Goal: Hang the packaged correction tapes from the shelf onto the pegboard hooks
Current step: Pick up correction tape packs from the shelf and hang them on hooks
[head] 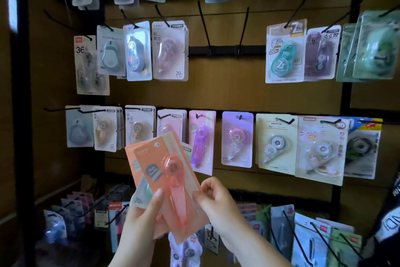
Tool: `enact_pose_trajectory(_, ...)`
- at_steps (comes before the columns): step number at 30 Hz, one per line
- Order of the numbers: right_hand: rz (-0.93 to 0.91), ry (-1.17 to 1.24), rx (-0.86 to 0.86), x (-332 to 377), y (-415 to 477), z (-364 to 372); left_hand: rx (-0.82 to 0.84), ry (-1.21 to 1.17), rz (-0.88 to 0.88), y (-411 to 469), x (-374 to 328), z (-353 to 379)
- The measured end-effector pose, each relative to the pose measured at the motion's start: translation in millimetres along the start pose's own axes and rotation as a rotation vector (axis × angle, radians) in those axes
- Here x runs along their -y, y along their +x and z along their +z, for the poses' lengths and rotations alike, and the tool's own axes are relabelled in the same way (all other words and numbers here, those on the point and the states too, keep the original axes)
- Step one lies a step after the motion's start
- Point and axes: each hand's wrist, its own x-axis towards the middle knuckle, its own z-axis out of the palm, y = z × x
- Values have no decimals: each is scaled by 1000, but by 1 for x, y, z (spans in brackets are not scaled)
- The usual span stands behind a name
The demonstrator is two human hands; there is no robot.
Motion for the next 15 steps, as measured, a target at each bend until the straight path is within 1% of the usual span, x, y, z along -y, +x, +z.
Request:
enact_pose_trajectory(3, 29, 15, 9, 3, 1, -5, 52, 8, 10, 2, -2, 0)
enact_pose_trajectory(10, 43, 40, -2, 0, 8, -16, -60, -42, -69, 4, 2, 4)
enact_pose_trajectory(15, 72, 156, 2, 1, 6, -21, -88, -68, -97, 3, 1, 2)
